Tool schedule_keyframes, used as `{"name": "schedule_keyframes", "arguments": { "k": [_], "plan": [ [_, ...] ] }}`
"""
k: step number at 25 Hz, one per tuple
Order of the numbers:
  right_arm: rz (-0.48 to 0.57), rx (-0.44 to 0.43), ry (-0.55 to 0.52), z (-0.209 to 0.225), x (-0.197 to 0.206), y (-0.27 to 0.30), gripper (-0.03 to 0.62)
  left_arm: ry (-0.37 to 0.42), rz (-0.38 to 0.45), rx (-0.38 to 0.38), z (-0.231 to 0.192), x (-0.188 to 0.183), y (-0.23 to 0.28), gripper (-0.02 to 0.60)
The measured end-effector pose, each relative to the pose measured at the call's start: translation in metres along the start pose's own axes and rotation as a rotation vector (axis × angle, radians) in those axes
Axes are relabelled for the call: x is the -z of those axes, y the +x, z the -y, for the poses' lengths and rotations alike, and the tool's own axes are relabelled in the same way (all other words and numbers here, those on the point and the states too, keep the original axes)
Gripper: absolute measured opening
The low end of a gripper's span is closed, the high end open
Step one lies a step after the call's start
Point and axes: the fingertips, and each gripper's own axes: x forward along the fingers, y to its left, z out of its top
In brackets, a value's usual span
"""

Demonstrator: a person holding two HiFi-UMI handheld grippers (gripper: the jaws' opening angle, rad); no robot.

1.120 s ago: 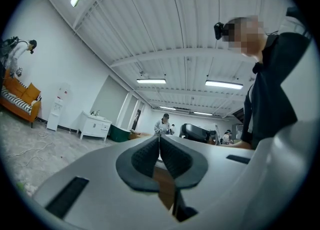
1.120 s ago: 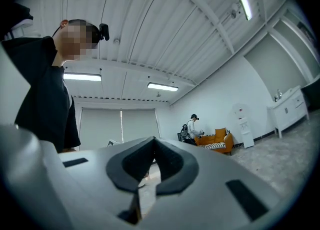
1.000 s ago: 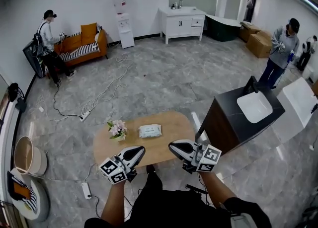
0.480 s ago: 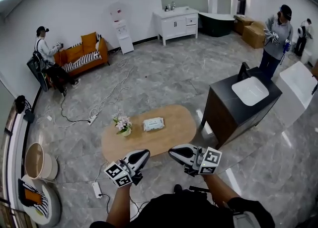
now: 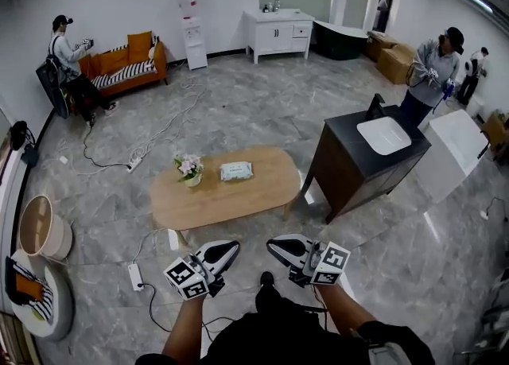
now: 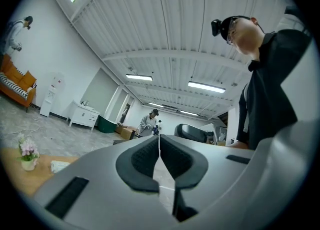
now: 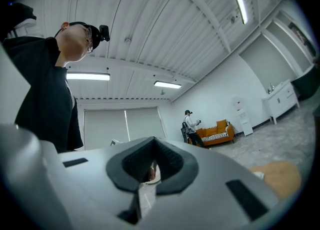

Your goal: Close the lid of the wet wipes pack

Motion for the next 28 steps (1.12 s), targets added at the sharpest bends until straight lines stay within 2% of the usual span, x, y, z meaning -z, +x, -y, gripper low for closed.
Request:
{"name": "schedule_keyframes", "arguments": {
  "k": [3, 6, 11, 17, 28],
  "plan": [
    [-0.036, 0.005, 0.018, -0.035, 0.018, 0.001, 0.011, -0.051, 0.023, -0.018, 0.021, 0.017, -0.036, 0.018],
    [-0.05, 0.016, 0.016, -0.052, 0.015, 0.0, 0.011, -0.075, 0.04, -0.022, 0.039, 0.024, -0.054, 0.018],
    [-0.033, -0.022, -0.003, -0.074, 0.003, -0.008, 0.011, -0.051, 0.068, -0.051, 0.067, 0.018, -0.061, 0.018],
    [-0.067, -0.048, -0.018, -0.08, 0.0, -0.029, 0.009, -0.014, 0.083, -0.089, 0.088, 0.012, -0.049, 0.018],
    [-0.047, -0.044, 0.012, -0.076, 0.003, -0.097, 0.009, 0.009, 0.029, -0.085, 0.135, 0.036, -0.004, 0.018]
  ]
}}
